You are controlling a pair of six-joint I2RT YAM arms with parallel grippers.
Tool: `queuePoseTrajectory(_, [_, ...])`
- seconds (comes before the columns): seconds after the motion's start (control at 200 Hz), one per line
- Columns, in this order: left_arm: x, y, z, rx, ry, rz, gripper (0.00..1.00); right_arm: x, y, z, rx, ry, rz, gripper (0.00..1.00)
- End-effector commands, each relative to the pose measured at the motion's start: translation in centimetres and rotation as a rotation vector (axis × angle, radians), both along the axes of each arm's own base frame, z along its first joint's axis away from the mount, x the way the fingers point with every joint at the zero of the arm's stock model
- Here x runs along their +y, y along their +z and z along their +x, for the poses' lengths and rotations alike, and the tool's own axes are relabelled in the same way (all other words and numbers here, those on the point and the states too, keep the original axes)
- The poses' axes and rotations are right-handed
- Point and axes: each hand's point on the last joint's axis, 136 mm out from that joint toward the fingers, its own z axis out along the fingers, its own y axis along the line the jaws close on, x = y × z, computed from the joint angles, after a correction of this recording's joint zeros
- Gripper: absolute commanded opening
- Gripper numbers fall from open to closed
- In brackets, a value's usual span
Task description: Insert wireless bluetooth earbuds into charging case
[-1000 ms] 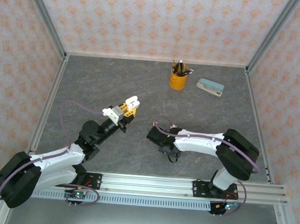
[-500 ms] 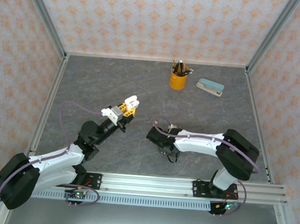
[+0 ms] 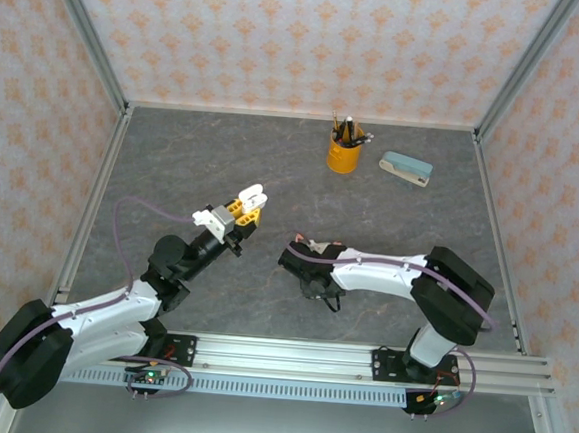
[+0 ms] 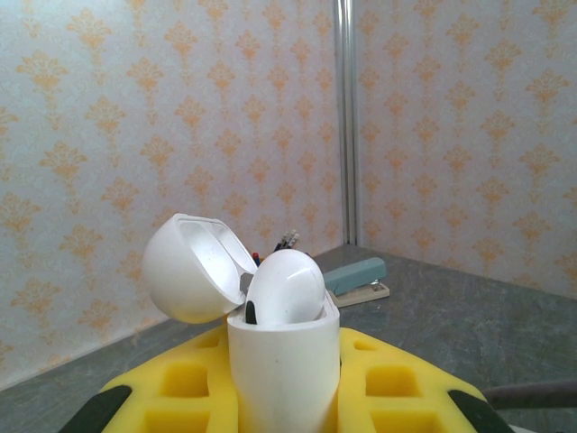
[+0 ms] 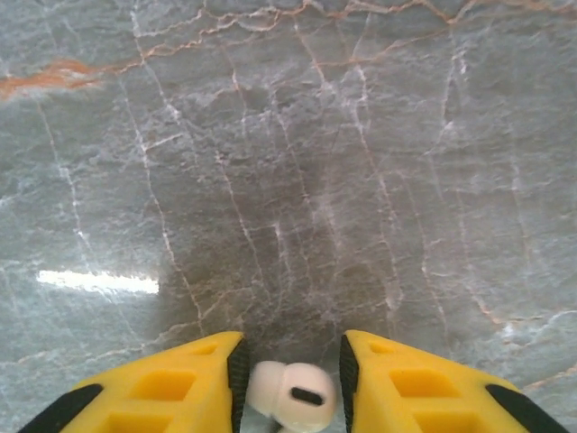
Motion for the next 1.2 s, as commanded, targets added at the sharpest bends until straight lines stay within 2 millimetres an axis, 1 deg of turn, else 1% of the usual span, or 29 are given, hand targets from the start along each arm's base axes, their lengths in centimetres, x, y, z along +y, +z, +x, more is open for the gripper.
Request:
queuePoseTrajectory(0.0, [0.3, 0.4, -0.4, -0.023, 0.009, -0.002, 0.0, -0.5, -0.5, -0.4, 0.032, 0.029, -0.034, 0.4])
queuePoseTrajectory(0.06, [0.3, 0.4, -0.5, -0.022, 0.009, -0.002, 0.0, -0.6, -0.5, -0.5, 0.031, 0.02, -0.032, 0.43])
queuePoseTrajectory(0.17, [0.3, 0.6, -0.5, -0.025, 0.008, -0.004, 0.0, -0.9, -0.4, -0.5, 0.03, 0.004, -0.033, 0.44])
queuePoseTrajectory(0.38, [0.3, 0.5, -0.4, -0.024, 0.01, -0.002, 0.0, -1.1, -0.2, -0.8, 0.042, -0.04, -0.022, 0.45])
queuePoseTrajectory(0.53, [0.2, 0.5, -0.4, -0.023, 0.01, 0.0, 0.0, -1.2, -0.4, -1.1, 0.057, -0.072, -0.017, 0.44])
queuePoseTrajectory(0.776, [0.2, 0.5, -0.3, -0.024, 0.008, -0.003, 0.0, -1.5, -0.8, -1.5, 0.077, -0.13, -0.022, 0.41])
queuePoseTrajectory(1.036, [0.1, 0.6, -0.3, -0.026, 0.007, -0.002, 0.0, -1.9, -1.1, -1.6, 0.074, -0.138, -0.037, 0.37])
queuePoseTrajectory(1.196, [0.1, 0.6, -0.3, -0.025, 0.005, -0.002, 0.0, -2.0, -1.0, -1.5, 0.069, -0.134, -0.033, 0.3])
